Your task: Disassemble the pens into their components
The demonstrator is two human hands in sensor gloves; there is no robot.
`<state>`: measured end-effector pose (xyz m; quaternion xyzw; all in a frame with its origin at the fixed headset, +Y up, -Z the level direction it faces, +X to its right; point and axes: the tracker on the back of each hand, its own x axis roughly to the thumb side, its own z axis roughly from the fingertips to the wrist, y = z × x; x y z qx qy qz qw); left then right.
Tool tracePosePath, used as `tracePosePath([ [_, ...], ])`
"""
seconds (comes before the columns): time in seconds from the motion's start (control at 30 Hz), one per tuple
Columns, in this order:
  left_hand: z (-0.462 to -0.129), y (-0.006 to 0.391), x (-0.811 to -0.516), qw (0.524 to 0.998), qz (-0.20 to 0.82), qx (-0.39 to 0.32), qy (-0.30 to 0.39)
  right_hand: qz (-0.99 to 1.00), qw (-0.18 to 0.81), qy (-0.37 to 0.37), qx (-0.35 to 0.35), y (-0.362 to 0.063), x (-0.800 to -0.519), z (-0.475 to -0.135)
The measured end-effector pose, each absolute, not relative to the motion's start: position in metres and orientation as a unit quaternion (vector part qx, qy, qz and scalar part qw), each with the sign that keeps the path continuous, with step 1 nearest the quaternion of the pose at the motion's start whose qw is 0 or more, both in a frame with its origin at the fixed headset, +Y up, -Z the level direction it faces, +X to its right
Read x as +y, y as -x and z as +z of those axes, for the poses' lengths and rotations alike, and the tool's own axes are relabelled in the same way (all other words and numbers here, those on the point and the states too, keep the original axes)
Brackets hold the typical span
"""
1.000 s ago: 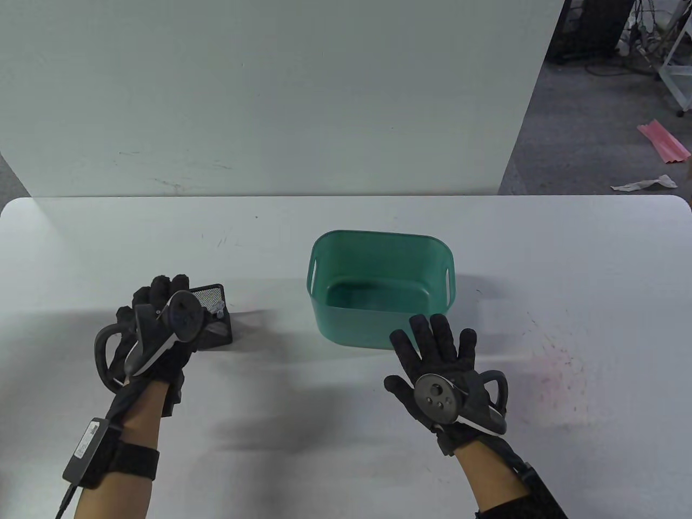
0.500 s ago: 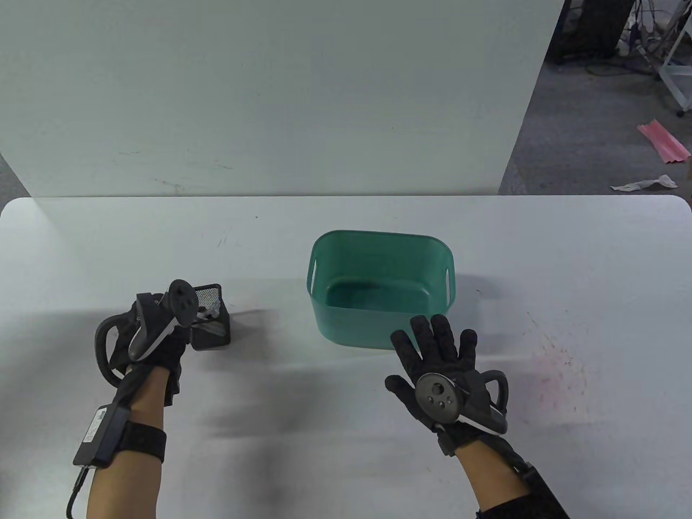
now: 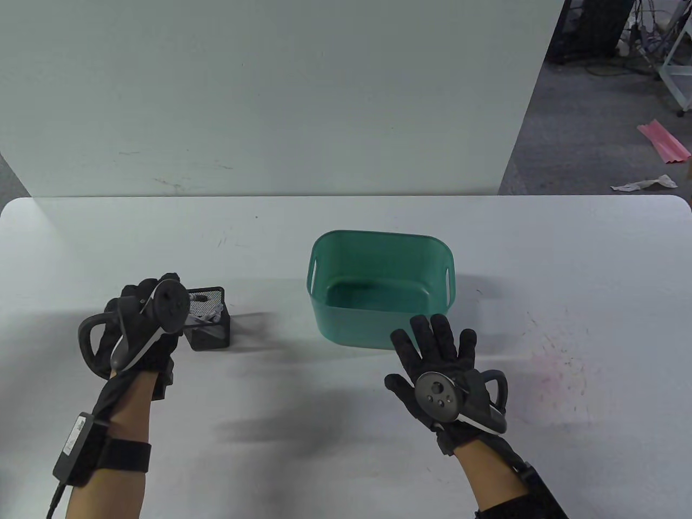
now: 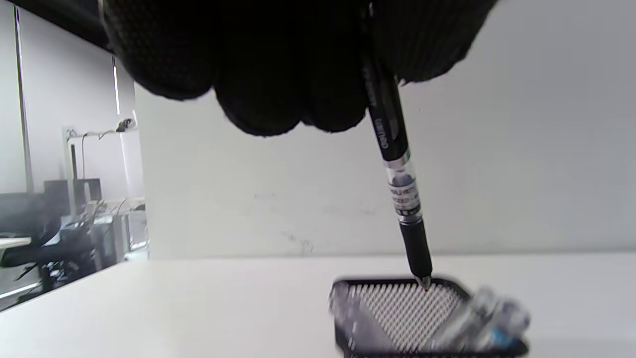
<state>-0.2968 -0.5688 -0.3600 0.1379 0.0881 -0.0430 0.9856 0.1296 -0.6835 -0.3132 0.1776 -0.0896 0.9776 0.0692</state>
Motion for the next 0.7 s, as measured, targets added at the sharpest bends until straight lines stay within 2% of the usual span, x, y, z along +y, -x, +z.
tracePosePath([
  [0.13,-0.339,0.283,-0.551,0.979,-0.03,0.056,-0.192,0.977,0.075,-0.179,-0.09,-0.128,-0.684,-0.314],
  [0.3,-0.318,0.261,-0.549,0.97,0.065,-0.013,-0.234,0.973,0.109,-0.187,-0.083,-0.125,-0.685,-0.314],
  [0.4,-0.312,0.249,-0.562,0.962,0.147,-0.069,-0.219,0.969,0.14,-0.189,-0.078,-0.123,-0.685,-0.315],
  [0.53,-0.312,0.233,-0.592,0.947,0.248,-0.138,-0.152,0.967,0.139,-0.199,-0.083,-0.12,-0.686,-0.314],
  [0.7,-0.313,0.217,-0.626,0.931,0.299,-0.182,-0.103,0.957,0.186,-0.205,-0.09,-0.117,-0.688,-0.315],
])
